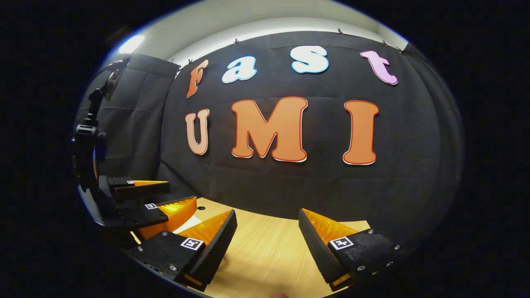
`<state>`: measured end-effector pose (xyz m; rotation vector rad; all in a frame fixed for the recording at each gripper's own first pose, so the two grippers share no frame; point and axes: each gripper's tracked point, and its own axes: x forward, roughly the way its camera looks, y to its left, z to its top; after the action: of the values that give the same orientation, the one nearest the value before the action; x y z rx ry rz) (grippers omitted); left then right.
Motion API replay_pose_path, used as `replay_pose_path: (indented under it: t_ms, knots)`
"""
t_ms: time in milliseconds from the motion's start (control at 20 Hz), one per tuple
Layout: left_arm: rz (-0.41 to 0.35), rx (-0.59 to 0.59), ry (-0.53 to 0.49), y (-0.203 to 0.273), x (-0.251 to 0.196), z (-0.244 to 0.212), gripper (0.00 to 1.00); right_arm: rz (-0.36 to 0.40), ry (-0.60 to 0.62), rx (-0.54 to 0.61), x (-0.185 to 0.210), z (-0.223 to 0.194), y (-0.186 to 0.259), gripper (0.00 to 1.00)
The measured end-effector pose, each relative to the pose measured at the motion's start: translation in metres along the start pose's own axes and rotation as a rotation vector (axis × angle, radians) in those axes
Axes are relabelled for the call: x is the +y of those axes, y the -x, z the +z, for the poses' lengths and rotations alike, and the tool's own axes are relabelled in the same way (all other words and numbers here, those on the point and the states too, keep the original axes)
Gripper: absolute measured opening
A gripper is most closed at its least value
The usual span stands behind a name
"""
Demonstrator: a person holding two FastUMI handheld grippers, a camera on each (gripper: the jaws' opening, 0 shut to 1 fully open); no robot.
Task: First open the suitcase, pack the skin care products into it, and then close the suitcase.
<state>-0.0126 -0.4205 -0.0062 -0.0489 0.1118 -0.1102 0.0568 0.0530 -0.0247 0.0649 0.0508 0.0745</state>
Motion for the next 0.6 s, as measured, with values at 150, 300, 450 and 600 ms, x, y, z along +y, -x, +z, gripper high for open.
replay_pose_path:
  t_ms: [150,300,450,600]
  knots:
    - [-0.05,-0.02,0.062,0.005,0.007,0.004,0.96,-0.034,0.032,-0.026,0.007,0.01,0.0,0.95]
    - [-0.068,-0.043,0.041,0.003,0.025,0.01,0.96,-0.082,0.038,-0.041,0.015,0.021,0.001,0.95]
    - [-0.11,-0.052,0.064,0.001,0.031,0.011,0.97,-0.14,0.08,-0.011,0.018,0.012,-0.002,0.95]
    - [-0.165,-0.073,0.076,0.002,0.031,0.012,0.96,-0.179,0.093,0.015,0.028,0.008,0.002,0.95]
